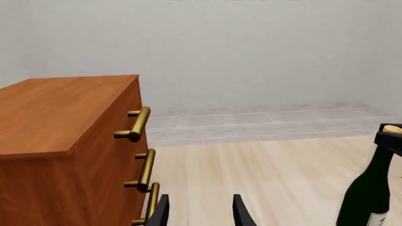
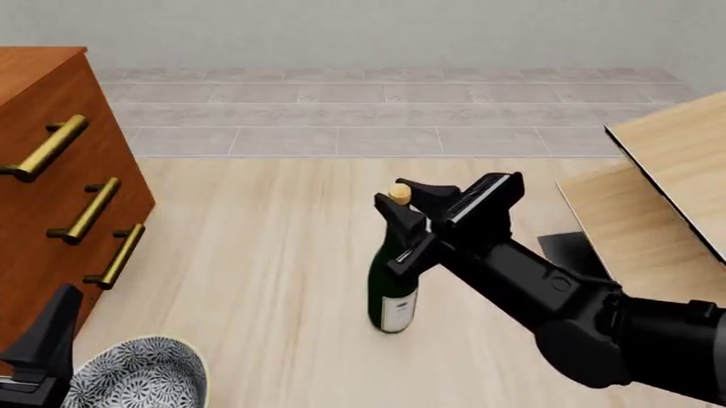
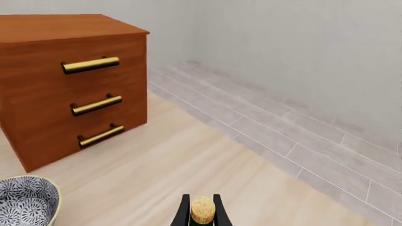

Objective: Put the wine bottle on the wine rack.

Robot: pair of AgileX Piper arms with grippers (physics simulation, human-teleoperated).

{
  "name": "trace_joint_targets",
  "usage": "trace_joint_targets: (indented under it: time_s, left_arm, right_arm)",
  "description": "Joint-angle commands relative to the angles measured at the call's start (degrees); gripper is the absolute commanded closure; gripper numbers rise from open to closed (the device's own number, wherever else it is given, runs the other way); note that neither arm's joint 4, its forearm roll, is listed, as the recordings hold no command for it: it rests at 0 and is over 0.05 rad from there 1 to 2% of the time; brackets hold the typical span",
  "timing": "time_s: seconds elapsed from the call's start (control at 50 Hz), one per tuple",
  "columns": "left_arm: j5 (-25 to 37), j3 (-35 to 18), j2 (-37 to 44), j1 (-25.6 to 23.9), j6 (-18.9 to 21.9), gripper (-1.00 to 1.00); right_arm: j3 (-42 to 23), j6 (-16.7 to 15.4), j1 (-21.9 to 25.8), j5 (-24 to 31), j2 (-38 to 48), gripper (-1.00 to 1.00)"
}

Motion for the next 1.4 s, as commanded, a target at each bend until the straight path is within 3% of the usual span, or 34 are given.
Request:
trace_joint_targets:
  time_s: [0.02,0.24,0.36,0.44,0.48,0.5,0.54,0.56,0.58,0.6,0.7,0.74,0.84,0.98,1.0,1.04,1.1,1.36,1.4]
  left_arm:
    - [0.3,-0.6,0.0,-0.4,-0.4,-1.0]
    - [0.6,-1.0,0.0,-1.1,-0.7,-1.0]
    - [1.6,-2.0,0.0,-1.7,-0.6,-1.0]
    - [2.1,-2.6,0.0,-1.8,-0.6,-1.0]
    - [2.4,-2.8,0.0,-2.2,-0.4,-1.0]
    - [2.6,-3.0,0.0,-2.5,-0.2,-1.0]
    - [3.1,-3.6,0.0,-2.8,-0.4,-1.0]
    - [3.3,-3.8,0.0,-3.0,-0.3,-1.0]
    - [3.4,-3.9,0.0,-3.0,-0.3,-1.0]
    - [3.5,-4.0,0.0,-3.2,-0.3,-1.0]
    - [3.5,-3.9,0.0,-3.9,-0.2,-1.0]
    - [3.3,-3.7,0.0,-4.3,-0.2,-1.0]
    - [2.7,-2.9,0.0,-4.8,-0.4,-1.0]
    - [2.2,-2.2,0.0,-5.5,-0.5,-1.0]
    - [2.1,-2.2,0.0,-5.5,-0.5,-1.0]
    - [2.1,-2.2,0.0,-5.6,-0.6,-1.0]
    - [2.0,-2.2,0.0,-5.7,-0.8,-1.0]
    - [2.0,-2.3,0.0,-6.8,-1.3,-1.0]
    - [2.0,-2.4,0.0,-6.9,-1.2,-1.0]
  right_arm:
    - [-2.9,0.2,0.6,6.5,-6.7,1.0]
    - [-5.7,-0.4,0.3,13.6,-12.9,1.0]
    - [-8.5,-0.1,-1.8,18.5,-16.7,1.0]
    - [-10.2,2.2,-3.1,21.9,-20.2,1.0]
    - [-11.0,1.4,-4.5,23.9,-22.2,1.0]
    - [-11.6,3.6,-4.4,24.9,-23.1,1.0]
    - [-12.6,3.4,-5.7,27.3,-25.2,1.0]
    - [-13.3,5.8,-6.2,28.7,-26.5,1.0]
    - [-13.8,6.1,-6.9,29.7,-27.0,1.0]
    - [-14.1,5.1,-7.7,30.4,-27.6,1.0]
    - [-17.1,10.0,-11.2,35.8,-29.6,1.0]
    - [-18.3,9.6,-12.9,37.8,-30.1,1.0]
    - [-20.0,13.0,-15.7,41.2,-31.4,1.0]
    - [-21.7,15.1,-19.5,44.9,-32.8,1.0]
    - [-22.0,13.8,-20.3,45.4,-32.9,1.0]
    - [-22.5,16.7,-21.4,46.5,-33.1,1.0]
    - [-23.4,18.6,-23.5,48.0,-33.1,1.0]
    - [-28.8,20.6,-32.4,54.9,-34.1,1.0]
    - [-29.4,22.2,-33.1,55.9,-34.1,1.0]
